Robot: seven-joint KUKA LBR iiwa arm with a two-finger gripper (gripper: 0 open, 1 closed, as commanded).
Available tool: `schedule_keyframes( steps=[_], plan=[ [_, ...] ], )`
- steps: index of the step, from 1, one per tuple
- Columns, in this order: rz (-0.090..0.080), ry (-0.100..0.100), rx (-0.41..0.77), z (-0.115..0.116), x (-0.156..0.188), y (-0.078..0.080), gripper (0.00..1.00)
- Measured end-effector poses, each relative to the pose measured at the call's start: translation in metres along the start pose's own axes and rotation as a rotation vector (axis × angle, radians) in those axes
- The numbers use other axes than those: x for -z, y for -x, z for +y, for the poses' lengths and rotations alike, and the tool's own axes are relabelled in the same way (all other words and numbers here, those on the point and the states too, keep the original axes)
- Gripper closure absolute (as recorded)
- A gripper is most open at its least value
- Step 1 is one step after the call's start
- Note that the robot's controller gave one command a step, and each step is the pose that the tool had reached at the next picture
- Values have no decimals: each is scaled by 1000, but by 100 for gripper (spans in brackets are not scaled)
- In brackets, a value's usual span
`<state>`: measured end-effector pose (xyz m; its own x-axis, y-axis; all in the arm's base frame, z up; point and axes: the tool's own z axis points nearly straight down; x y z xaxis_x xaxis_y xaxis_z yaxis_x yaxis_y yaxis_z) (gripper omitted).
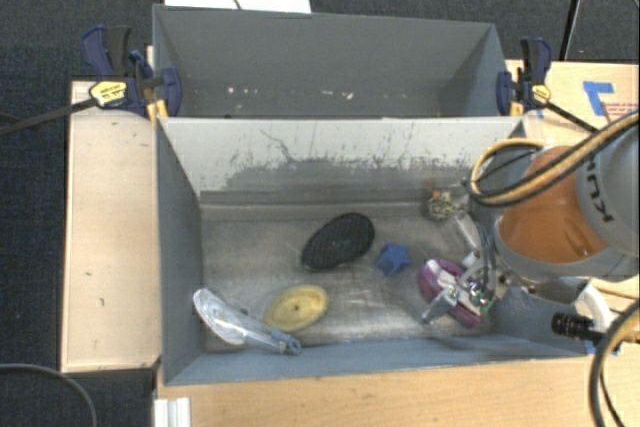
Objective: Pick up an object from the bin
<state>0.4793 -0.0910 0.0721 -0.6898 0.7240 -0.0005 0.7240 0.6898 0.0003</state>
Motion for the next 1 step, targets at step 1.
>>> schedule_keyframes(
  steps=[1],
  plan=[
    [-8, 4, 5, 1, 2, 2, 100]
  ],
)
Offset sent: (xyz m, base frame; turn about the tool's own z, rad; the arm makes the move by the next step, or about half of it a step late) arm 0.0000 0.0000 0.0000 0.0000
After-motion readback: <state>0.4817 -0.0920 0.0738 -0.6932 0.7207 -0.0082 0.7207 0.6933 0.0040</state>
